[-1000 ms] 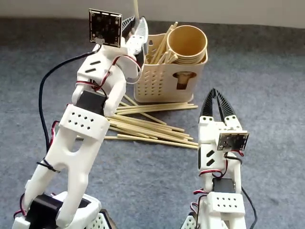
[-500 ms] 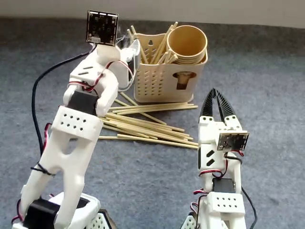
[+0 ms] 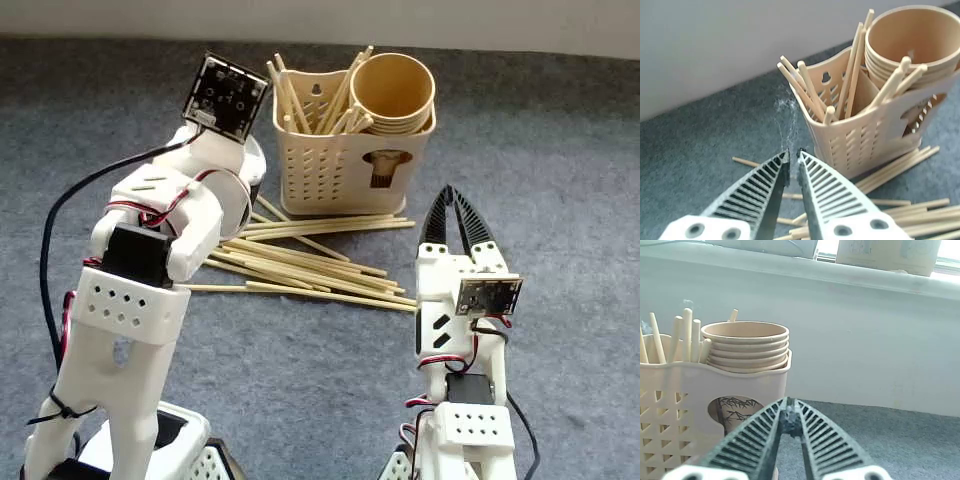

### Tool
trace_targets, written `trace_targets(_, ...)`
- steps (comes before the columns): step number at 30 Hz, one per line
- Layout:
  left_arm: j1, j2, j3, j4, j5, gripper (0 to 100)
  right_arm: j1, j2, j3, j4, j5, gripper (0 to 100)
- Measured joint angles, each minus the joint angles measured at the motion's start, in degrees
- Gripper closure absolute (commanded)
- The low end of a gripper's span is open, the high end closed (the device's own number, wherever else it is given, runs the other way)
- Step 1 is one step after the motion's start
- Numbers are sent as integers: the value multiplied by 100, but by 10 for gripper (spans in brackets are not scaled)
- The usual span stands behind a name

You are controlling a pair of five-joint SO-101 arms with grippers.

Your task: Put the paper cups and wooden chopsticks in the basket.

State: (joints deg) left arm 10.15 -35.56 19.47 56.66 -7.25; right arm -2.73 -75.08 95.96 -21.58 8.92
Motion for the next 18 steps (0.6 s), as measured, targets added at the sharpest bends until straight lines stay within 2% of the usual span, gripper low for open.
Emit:
trace_targets(7, 0, -9, 193, 1099, -897, 959, 0, 0, 0, 0, 0, 993)
trace_targets(13, 167, -9, 1143, 1169, -1749, 957, 18, 0, 0, 0, 0, 993)
trace_targets(18, 510, -9, 1855, 1099, -1864, 954, 18, 0, 0, 0, 0, 993)
